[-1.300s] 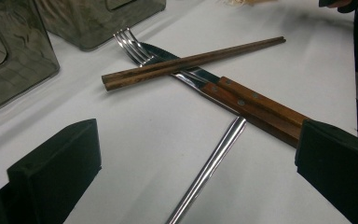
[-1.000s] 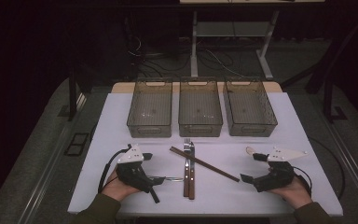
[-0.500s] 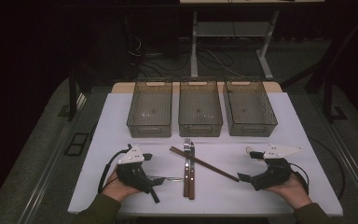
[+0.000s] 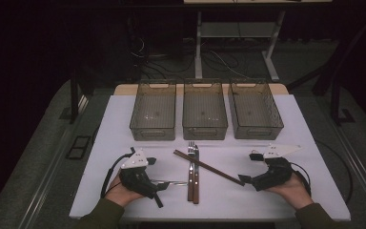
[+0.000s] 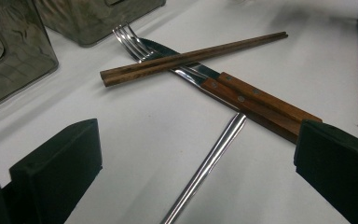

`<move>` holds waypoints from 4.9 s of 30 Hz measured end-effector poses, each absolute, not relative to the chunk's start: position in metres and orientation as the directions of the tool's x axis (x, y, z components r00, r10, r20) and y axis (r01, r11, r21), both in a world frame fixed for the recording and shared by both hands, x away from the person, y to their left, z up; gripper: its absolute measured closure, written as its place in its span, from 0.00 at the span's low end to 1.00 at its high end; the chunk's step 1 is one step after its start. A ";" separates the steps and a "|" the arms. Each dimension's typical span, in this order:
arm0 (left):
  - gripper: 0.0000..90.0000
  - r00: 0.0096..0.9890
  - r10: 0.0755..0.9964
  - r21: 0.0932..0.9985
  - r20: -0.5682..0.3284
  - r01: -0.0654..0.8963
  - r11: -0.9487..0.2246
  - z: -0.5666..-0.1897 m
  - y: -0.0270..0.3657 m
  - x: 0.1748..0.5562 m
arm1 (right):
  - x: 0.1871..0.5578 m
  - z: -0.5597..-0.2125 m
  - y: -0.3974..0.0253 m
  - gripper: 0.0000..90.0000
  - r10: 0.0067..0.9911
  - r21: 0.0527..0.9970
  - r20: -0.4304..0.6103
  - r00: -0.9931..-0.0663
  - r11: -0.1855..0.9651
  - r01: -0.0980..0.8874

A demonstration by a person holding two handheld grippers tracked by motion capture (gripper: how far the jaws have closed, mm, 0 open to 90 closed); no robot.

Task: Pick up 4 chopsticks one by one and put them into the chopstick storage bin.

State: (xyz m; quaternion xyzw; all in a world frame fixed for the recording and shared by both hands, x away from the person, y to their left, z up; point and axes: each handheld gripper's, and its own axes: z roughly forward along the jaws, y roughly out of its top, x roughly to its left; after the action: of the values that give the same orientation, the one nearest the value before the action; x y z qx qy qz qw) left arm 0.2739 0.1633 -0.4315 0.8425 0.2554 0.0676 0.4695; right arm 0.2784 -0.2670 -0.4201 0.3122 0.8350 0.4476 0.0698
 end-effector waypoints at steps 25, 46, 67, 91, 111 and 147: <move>0.00 0.860 0.493 0.829 -0.130 0.367 -0.422 -0.433 0.163 0.273 | 0.301 -0.422 -0.232 0.40 0.538 0.763 0.186 -0.822 0.448 0.466; 0.00 0.862 0.491 0.828 -0.130 0.367 -0.425 -0.433 0.162 0.273 | 0.315 -0.434 -0.203 0.77 0.491 0.720 0.173 -0.854 0.529 0.450; 0.00 0.864 0.488 0.828 -0.127 0.364 -0.428 -0.433 0.162 0.273 | 0.317 -0.439 -0.196 0.89 0.466 0.683 0.154 -0.871 0.586 0.435; 0.00 0.864 0.489 0.825 -0.119 0.360 -0.435 -0.433 0.162 0.273 | 0.316 -0.444 -0.192 0.90 0.468 0.646 0.102 -0.878 0.640 0.416; 0.01 0.865 0.487 0.825 -0.121 0.361 -0.435 -0.433 0.161 0.273 | 0.311 -0.444 -0.189 0.94 0.466 0.638 0.036 -0.884 0.670 0.380; 0.01 0.869 0.480 0.826 -0.123 0.358 -0.436 -0.433 0.161 0.273 | 0.313 -0.419 -0.213 0.95 0.497 0.743 0.143 -0.856 0.517 0.424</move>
State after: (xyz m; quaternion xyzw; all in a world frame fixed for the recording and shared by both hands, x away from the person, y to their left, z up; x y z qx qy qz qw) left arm 0.2727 0.1610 -0.4335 0.8447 0.2479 0.0650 0.4699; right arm 0.3135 -0.2130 -0.4193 0.2650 0.8698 0.4139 0.0442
